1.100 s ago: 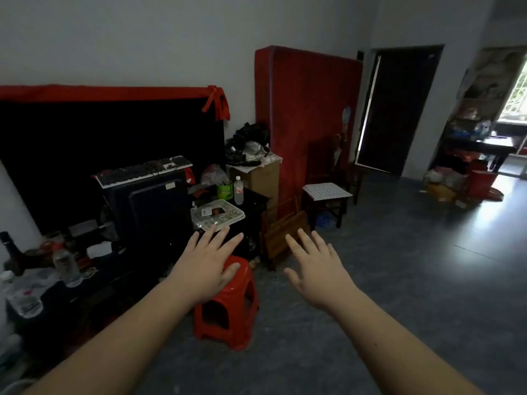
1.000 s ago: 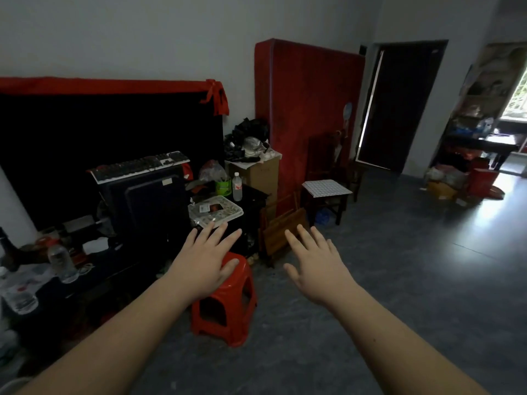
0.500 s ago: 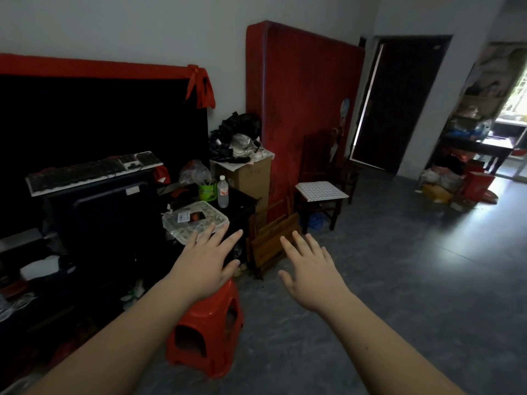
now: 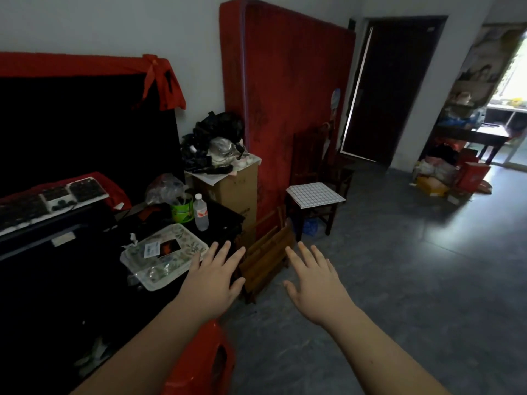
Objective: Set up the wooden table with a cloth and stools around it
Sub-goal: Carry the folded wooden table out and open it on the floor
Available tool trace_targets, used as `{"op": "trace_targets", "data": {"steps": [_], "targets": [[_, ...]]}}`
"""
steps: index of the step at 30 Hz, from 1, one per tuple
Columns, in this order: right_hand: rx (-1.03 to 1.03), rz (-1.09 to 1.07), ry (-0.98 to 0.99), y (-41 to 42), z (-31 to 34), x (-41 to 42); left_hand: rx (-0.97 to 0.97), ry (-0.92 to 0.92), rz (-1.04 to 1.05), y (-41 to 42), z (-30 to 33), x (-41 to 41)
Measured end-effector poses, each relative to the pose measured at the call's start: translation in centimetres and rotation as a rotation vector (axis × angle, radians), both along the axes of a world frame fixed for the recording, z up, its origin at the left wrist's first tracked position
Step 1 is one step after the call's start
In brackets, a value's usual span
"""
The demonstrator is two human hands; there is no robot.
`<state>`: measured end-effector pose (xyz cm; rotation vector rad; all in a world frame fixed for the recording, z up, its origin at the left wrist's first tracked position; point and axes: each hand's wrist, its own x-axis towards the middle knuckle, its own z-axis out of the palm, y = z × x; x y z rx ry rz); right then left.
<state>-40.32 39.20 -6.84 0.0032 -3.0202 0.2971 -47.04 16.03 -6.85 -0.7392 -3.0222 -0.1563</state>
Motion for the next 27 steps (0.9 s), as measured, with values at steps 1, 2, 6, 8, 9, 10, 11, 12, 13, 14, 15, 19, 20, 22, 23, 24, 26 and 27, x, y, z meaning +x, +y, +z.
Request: {"op": "trace_targets", "data": {"steps": [1,2,6,8,9,10,11,12,13,14,15,19,20,22,23,24,26,27], "targets": [[-0.002,0.002,0.001,0.9,-0.3,-1.5,-0.001,-0.003,0.002,0.9,-0.4,-1.5],[-0.006,0.007,0.001,1.9,-0.6,-3.0,-0.004,-0.004,0.004,1.9,-0.8,-3.0],[0.002,0.046,-0.017,6.9,-2.4,-9.7,0.005,-0.03,0.05,6.6,-2.7,-9.4],[0.006,0.06,-0.032,10.0,-2.7,-13.1,0.01,-0.043,0.078,9.2,-3.3,-12.4],[0.015,0.072,-0.037,11.6,-2.7,-14.7,0.017,-0.055,0.096,10.5,-3.5,-13.9],[0.025,0.086,-0.043,13.2,-2.6,-16.3,0.027,-0.072,0.116,11.7,-3.7,-15.3],[0.033,0.099,-0.047,14.7,-2.5,-17.8,0.038,-0.091,0.136,12.9,-3.9,-16.6],[0.035,0.111,-0.048,16.1,-2.6,-19.2,0.046,-0.108,0.152,13.9,-4.2,-17.8],[0.036,0.124,-0.049,17.3,-2.7,-20.8,0.049,-0.121,0.166,14.8,-4.6,-19.1],[0.039,0.136,-0.054,18.6,-3.0,-22.3,0.049,-0.134,0.182,15.8,-5.1,-20.5],[0.046,0.147,-0.065,19.7,-3.4,-24.0,0.052,-0.148,0.204,16.7,-5.6,-21.8],[0.056,0.183,-0.161,23.2,-5.8,-30.5,0.089,-0.21,0.262,19.6,-7.4,-26.4],[0.055,0.195,-0.18,23.7,-6.4,-32.2,0.092,-0.213,0.267,20.0,-7.9,-27.7],[0.058,0.223,-0.204,24.5,-7.6,-35.9,0.089,-0.215,0.281,20.8,-8.9,-30.6],[0.065,0.235,-0.216,24.8,-8.2,-37.9,0.089,-0.221,0.293,21.2,-9.4,-32.3],[0.068,0.247,-0.23,24.9,-8.8,-40.0,0.093,-0.23,0.304,21.6,-9.9,-34.0],[0.071,0.268,-0.271,25.2,-10.4,-44.5,0.111,-0.246,0.319,22.4,-11.3,-37.6],[0.073,0.279,-0.29,25.2,-11.2,-46.8,0.123,-0.249,0.324,22.8,-12.2,-39.6]]}}
